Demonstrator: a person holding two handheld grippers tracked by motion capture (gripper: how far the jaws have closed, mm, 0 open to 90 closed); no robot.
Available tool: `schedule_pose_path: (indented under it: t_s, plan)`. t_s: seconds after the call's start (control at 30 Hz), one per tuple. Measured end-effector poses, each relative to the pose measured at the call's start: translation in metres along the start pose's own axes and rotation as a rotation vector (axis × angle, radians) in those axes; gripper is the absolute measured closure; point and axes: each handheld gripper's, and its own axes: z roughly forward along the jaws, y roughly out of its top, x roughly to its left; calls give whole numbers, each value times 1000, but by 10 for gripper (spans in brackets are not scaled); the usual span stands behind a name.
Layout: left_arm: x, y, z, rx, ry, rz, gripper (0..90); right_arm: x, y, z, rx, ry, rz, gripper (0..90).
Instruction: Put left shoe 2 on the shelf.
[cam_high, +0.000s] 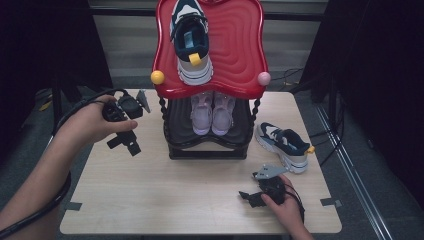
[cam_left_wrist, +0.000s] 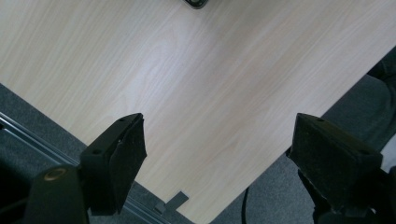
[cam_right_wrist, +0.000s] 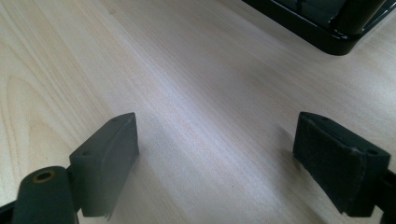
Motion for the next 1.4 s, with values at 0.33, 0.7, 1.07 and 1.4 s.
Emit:
schedule_pose_path:
  t_s: [0.33,0.7,1.07,1.4]
  plan:
    - [-3,-7,51,-2,-47,2,180,0,0,0,-1,0,0,138]
    - [-7,-8,92,-41,-78,-9,183,0,0,0,3,1,0,138]
    - [-11,-4,134,-167,-71,32,184,0,0,0,3,1,0,138]
    - [-19,-3,163,-292,-76,-7,173,0,0,0,3,1,0,138]
